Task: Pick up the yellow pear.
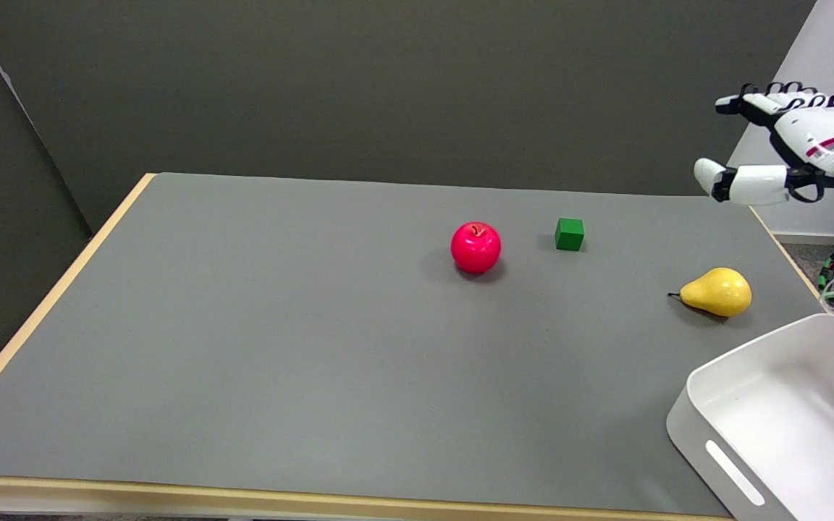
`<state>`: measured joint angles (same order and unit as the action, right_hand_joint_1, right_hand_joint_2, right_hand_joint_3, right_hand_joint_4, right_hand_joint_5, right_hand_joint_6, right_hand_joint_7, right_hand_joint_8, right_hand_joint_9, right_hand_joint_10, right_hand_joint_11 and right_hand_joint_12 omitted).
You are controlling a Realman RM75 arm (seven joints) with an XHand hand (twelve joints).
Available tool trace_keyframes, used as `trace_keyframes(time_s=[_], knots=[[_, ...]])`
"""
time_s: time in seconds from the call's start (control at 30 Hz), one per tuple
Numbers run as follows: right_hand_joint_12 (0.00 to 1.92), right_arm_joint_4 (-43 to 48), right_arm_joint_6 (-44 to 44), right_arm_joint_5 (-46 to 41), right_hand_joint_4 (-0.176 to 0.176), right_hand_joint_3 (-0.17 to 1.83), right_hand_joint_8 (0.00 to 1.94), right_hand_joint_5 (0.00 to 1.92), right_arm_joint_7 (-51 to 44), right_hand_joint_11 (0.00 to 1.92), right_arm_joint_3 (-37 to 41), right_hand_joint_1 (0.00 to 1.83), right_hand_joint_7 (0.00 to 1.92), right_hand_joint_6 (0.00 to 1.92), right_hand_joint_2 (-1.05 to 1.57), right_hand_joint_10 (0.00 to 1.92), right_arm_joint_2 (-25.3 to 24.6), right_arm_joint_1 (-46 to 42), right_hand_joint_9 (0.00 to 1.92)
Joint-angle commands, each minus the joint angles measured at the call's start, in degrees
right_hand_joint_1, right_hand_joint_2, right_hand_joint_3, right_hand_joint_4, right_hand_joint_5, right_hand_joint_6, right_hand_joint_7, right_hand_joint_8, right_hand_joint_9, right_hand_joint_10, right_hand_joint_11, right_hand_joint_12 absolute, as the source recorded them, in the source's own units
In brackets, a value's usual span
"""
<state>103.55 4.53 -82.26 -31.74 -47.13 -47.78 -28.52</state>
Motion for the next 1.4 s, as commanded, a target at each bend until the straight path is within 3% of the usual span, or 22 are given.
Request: trace_keyframes(time_s=[0.03,0.17,0.43,1.4], knots=[[1.15,-0.40,2.92,10.36,0.105,0.98,0.33,0.19,-1.85,0.14,-1.33,0.19,0.23,0.47,0.54,0.58,0.92,-2.38,0.15],[1.21,-0.54,4.79,15.67,0.099,0.90,0.30,0.21,-1.85,0.12,-1.33,0.22,0.26,0.43,0.58,0.57,0.40,-3.73,0.17],[1.22,-2.98,5.92,17.40,0.091,0.90,0.31,0.21,-1.85,0.13,-1.08,0.20,0.27,0.43,0.57,0.58,-1.05,-5.99,0.18],[1.23,-13.27,7.20,17.46,0.087,0.93,0.31,0.19,-1.63,0.12,-5.76,0.19,0.26,0.42,0.55,0.60,-0.93,-4.56,0.18]])
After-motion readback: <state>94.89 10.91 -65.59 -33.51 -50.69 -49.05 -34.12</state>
